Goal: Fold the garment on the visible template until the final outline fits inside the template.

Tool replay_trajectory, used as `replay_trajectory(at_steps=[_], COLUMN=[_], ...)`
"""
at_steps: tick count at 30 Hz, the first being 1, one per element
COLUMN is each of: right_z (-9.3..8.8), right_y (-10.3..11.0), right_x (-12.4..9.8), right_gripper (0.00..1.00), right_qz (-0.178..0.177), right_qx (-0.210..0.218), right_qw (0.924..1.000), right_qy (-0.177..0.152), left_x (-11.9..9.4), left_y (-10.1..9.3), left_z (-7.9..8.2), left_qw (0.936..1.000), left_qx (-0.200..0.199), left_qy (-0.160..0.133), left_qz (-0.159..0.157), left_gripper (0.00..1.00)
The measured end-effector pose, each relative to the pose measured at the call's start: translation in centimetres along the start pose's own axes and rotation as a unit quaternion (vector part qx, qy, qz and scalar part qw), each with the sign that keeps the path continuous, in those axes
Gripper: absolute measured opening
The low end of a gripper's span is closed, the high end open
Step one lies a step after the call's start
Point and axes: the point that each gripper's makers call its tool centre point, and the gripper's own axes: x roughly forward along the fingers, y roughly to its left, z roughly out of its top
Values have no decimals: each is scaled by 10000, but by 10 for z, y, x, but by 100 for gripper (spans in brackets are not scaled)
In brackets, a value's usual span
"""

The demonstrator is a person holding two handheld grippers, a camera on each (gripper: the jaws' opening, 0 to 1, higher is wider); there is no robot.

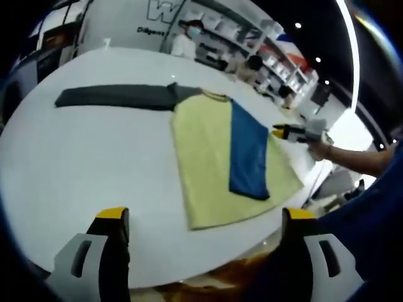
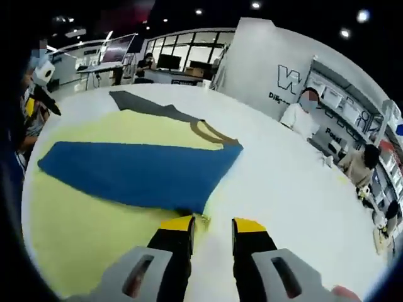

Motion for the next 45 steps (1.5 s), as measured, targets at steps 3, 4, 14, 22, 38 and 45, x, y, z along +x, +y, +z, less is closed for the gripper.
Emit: replay_trajectory(at_steps=[3,4,14,22,38,45], right_z=[-3,-8,2,-5,-20,-16], right_y=[1,-1,-4,-18,-27,-25], right_x=[6,14,30,22,3,-16], right_gripper=[17,17,17,19,18,16], right_qz=[4,31,-74,-324,-491,-673], right_qx=[-148,-151,-126,-379,-391,375], right_qw=[9999,9999,9998,9988,9979,9969], right_qy=[45,40,-126,-32,136,-138], left_x=[-1,-1,-6,-4,-3,-2], left_y=[3,3,2,3,2,5], left_z=[-1,-2,-8,-4,-1,4], left_qw=[10000,10000,9996,9995,9998,9998], left_qx=[-32,-44,-222,-219,-157,-109], left_qy=[4,4,-12,-29,-71,-170], left_qz=[44,58,200,215,117,49], left_gripper=[96,96,96,96,96,95])
